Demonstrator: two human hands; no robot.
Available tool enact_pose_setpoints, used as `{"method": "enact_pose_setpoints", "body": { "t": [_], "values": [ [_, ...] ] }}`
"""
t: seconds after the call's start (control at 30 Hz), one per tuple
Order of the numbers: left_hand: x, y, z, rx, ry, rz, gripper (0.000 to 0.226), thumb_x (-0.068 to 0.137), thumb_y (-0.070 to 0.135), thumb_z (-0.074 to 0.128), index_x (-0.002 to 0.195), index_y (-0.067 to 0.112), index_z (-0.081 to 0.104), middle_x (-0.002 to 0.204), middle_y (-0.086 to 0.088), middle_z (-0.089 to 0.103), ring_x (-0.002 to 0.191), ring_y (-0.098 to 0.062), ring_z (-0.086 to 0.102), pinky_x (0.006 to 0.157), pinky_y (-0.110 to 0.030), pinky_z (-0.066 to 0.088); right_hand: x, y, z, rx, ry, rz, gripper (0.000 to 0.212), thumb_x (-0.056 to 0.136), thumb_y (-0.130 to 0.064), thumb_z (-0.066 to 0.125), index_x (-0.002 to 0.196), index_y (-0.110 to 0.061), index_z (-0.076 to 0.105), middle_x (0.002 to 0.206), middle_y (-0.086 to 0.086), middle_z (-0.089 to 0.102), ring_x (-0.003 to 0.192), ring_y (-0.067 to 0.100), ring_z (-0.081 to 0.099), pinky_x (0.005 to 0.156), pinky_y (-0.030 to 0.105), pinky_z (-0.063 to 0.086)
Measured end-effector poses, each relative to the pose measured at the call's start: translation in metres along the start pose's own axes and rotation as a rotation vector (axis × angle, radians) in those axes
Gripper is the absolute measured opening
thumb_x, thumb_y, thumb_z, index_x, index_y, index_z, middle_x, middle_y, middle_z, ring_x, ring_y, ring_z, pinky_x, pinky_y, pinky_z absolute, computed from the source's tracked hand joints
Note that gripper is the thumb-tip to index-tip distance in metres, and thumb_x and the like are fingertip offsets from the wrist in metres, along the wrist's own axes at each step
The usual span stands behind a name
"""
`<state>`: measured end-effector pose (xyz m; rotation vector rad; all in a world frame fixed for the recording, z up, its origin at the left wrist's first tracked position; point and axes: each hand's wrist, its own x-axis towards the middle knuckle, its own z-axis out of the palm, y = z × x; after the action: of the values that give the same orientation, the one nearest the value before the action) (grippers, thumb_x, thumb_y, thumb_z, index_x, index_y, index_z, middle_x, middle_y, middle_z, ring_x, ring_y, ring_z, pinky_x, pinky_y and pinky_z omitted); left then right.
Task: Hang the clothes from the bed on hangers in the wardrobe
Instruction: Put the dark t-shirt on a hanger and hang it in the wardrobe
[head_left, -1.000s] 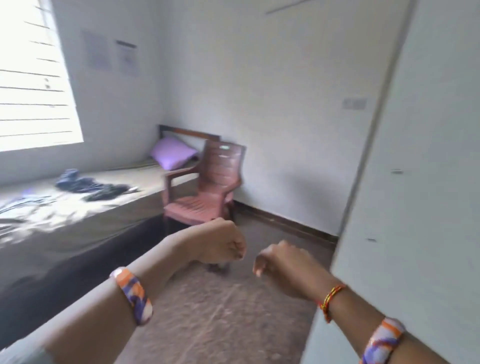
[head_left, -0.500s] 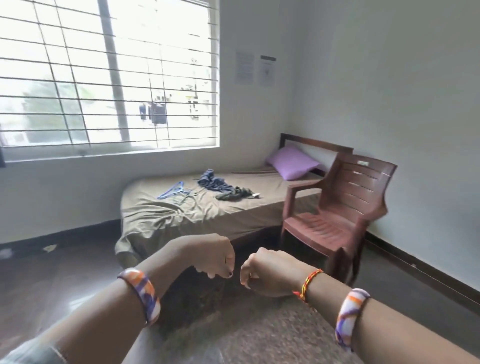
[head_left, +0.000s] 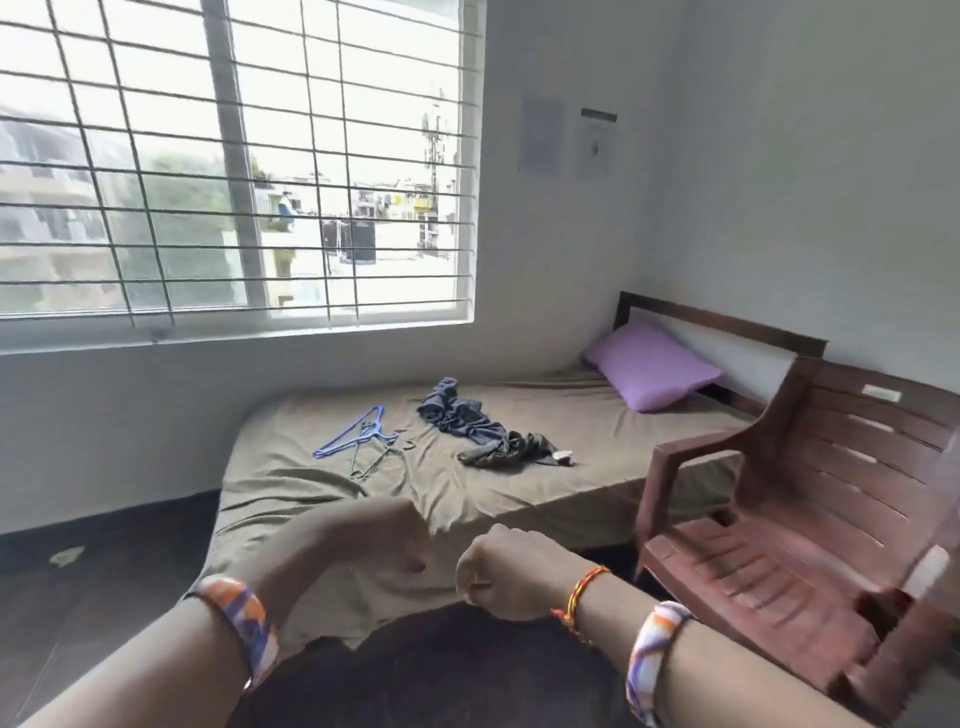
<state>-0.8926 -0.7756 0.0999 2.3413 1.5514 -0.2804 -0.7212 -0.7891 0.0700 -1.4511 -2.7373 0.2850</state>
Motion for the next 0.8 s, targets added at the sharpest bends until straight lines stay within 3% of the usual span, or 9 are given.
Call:
{"method": "enact_pose_setpoints", "body": {
  "t": [0.07,0.13,0.2,0.27,0.43,0.5,0.63,0.7,0.8],
  "values": [
    [0.04,-0.029,-0.014,-0.062,0.03,-0.034,0.023,0.09,0.018,0.052,0.108,0.015,0.066,0.088,-0.006,0.067,0.059,-0.004,0.056,0.052,-0.015,0.037,0.046,0.019,-0.001,-0.006,-0.012,-0.028,0.024,0.083,-0.013,0.051,0.096,-0.02,0.07,0.104,0.008,0.066,0.096,0.031,0.06,0.081,0.033,0.049],
    [0.085,-0.061,-0.03,-0.159,-0.014,-0.055,0.02,0.087,0.014,0.053,0.1,0.017,0.068,0.063,0.002,0.057,0.04,0.0,0.046,0.042,-0.012,0.033,0.094,0.04,-0.001,0.012,-0.005,-0.022,0.024,0.08,-0.012,0.051,0.093,-0.019,0.071,0.099,0.01,0.066,0.086,0.031,0.06,0.073,0.029,0.046],
    [0.135,-0.098,-0.045,-0.182,-0.027,-0.07,0.019,0.086,0.012,0.053,0.083,0.025,0.067,0.062,0.002,0.054,0.042,-0.001,0.046,0.041,-0.014,0.033,0.142,0.06,-0.007,0.004,-0.004,0.011,0.025,0.082,-0.014,0.052,0.096,-0.02,0.071,0.102,0.009,0.067,0.087,0.03,0.06,0.07,0.026,0.038],
    [0.183,-0.131,-0.069,-0.229,-0.039,-0.035,0.029,0.085,0.01,0.054,0.066,0.029,0.065,0.072,-0.007,0.058,0.05,-0.009,0.048,0.046,-0.019,0.035,0.192,0.081,-0.018,0.006,-0.001,0.044,0.025,0.085,-0.016,0.052,0.102,-0.021,0.07,0.108,0.007,0.066,0.098,0.031,0.06,0.072,0.028,0.04],
    [0.292,-0.183,-0.124,-0.15,-0.018,0.019,0.016,0.083,0.018,0.054,0.072,0.029,0.057,0.07,-0.005,0.059,0.062,-0.019,0.052,0.061,-0.027,0.044,0.297,0.135,-0.044,0.084,0.047,0.122,0.024,0.091,-0.021,0.051,0.107,-0.023,0.068,0.111,0.004,0.066,0.103,0.025,0.06,0.079,0.025,0.043],
    [0.334,-0.195,-0.134,-0.145,-0.038,0.043,0.018,0.083,0.018,0.054,0.069,0.029,0.057,0.068,-0.005,0.059,0.056,-0.016,0.051,0.056,-0.024,0.043,0.328,0.158,-0.041,0.115,0.029,0.141,0.024,0.09,-0.021,0.052,0.108,-0.023,0.068,0.11,0.003,0.066,0.102,0.024,0.06,0.078,0.024,0.042],
    [0.422,-0.214,-0.132,-0.18,-0.102,0.043,0.016,0.086,0.018,0.054,0.097,0.019,0.066,0.057,0.002,0.052,0.027,-0.003,0.034,0.036,-0.012,0.031,0.384,0.218,-0.02,0.191,-0.019,0.203,0.025,0.088,-0.02,0.052,0.106,-0.022,0.069,0.111,0.003,0.067,0.105,0.025,0.06,0.087,0.029,0.046],
    [0.466,-0.226,-0.123,-0.186,-0.147,0.057,0.021,0.086,0.017,0.052,0.102,0.017,0.066,0.058,0.004,0.052,0.026,-0.002,0.035,0.036,-0.011,0.033,0.412,0.255,-0.001,0.219,-0.066,0.235,0.025,0.087,-0.022,0.052,0.106,-0.022,0.069,0.109,0.004,0.067,0.105,0.024,0.059,0.087,0.028,0.046],
    [0.535,-0.243,-0.101,-0.228,-0.255,0.037,0.017,0.086,0.015,0.049,0.09,0.026,0.061,0.061,0.002,0.053,0.032,0.0,0.042,0.037,-0.01,0.036,0.457,0.317,0.034,0.276,-0.155,0.27,0.025,0.087,-0.023,0.052,0.107,-0.023,0.068,0.108,0.007,0.066,0.106,0.023,0.057,0.088,0.028,0.044]
  ]
}}
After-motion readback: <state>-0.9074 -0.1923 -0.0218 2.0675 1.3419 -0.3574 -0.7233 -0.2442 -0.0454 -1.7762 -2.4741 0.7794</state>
